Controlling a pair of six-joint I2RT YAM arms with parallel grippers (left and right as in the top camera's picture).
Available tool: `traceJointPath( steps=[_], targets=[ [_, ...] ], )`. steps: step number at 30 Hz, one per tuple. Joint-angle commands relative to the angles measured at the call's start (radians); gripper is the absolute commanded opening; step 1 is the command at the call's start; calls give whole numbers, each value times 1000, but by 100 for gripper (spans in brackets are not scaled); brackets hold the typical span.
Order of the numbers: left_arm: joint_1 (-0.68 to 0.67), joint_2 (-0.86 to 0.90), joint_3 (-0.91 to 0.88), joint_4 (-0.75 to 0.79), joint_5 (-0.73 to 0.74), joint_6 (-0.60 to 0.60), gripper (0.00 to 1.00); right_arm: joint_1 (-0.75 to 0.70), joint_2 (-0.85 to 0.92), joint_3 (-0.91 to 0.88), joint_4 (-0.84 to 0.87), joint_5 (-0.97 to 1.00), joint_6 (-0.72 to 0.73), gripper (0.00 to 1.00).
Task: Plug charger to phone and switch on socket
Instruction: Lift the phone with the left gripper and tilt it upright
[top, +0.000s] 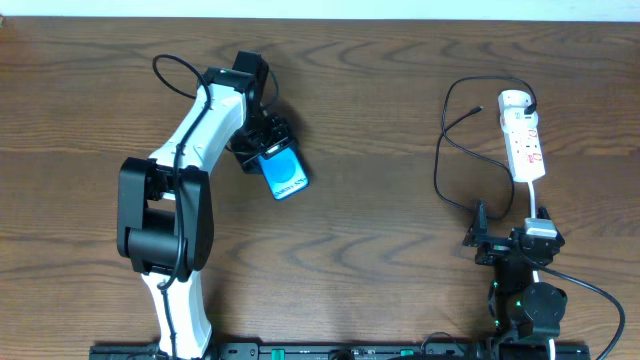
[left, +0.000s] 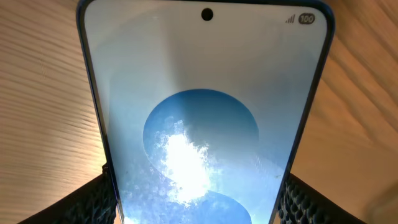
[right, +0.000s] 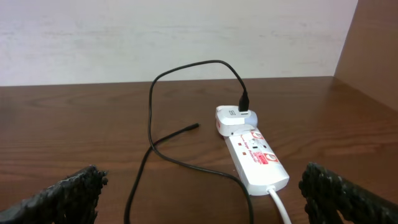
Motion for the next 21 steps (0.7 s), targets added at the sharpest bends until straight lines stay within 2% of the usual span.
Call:
traceJointPath(
  steps=[1,9,16,21],
  targets=[
    [-2,-31,2,-7,265,7,70,-5,-3,-2,-2,2,-11,99],
    [-3,-31,2,-14,635,7,70,-5,-3,-2,-2,2,-11,99],
    [-3,-31,2,-14,893,6,70,-5,-3,-2,-2,2,-11,99],
    [-3,-31,2,-14,953,6,70,-5,-3,-2,-2,2,-11,99]
  ],
)
